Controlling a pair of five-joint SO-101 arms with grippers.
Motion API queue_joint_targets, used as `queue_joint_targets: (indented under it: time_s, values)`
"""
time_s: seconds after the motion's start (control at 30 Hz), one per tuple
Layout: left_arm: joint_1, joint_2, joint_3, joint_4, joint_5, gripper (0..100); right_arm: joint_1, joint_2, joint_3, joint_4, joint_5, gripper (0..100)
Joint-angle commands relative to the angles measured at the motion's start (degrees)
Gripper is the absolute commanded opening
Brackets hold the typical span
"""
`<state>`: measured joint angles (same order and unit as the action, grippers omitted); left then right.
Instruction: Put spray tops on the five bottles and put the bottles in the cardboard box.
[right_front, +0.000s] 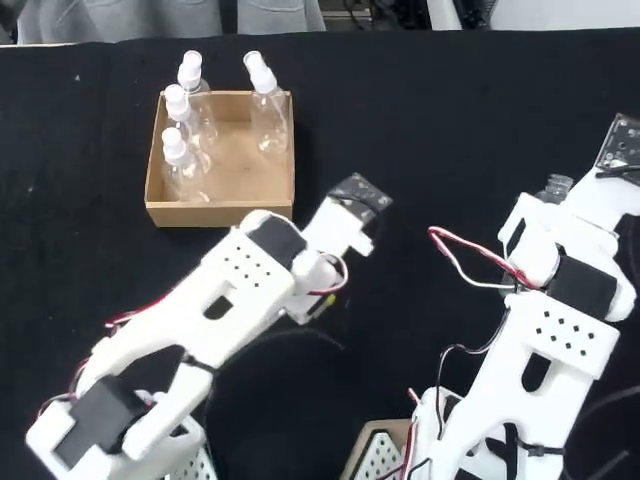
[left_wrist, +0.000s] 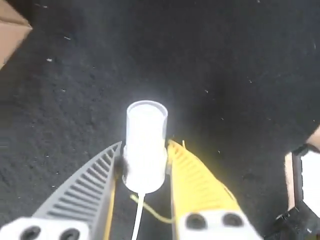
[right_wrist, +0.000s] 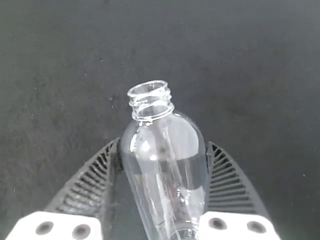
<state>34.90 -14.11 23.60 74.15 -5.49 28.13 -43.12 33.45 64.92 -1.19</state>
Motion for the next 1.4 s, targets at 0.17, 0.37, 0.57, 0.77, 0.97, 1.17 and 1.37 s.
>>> queue_joint_targets:
  time_s: [0.17, 0.37, 0.57, 0.77, 0.97, 1.17, 1.37]
  values:
    - [-2.6, -13.5, 5.1, -4.4, 2.7, 3, -7.2, -10.6, 3.1, 0.9, 0.3, 12.3]
    - [-6.2, -19.3, 6.1, -4.4, 4.7, 3, -12.0, -16.4, 6.5, 0.4, 2.1, 12.3]
    - [-9.4, -24.9, 7.4, -4.5, 7.7, 3, -17.6, -19.8, 8.7, 0.4, 2.7, 12.3]
    - [-11.2, -33.1, 11.8, -7.6, 8.0, 3, -23.0, -24.0, 10.9, 0.4, 2.7, 12.3]
    - [-12.3, -41.7, 16.4, -10.4, 8.2, 3, -26.5, -30.0, 14.9, -1.6, 2.7, 12.3]
    - [-14.9, -48.0, 18.3, -11.5, 12.0, 3, -31.7, -35.5, 21.4, -7.1, 2.7, 12.3]
    - [-16.4, -52.6, 21.4, -14.2, 14.2, 3, -35.5, -40.5, 26.2, -10.2, 2.7, 12.5]
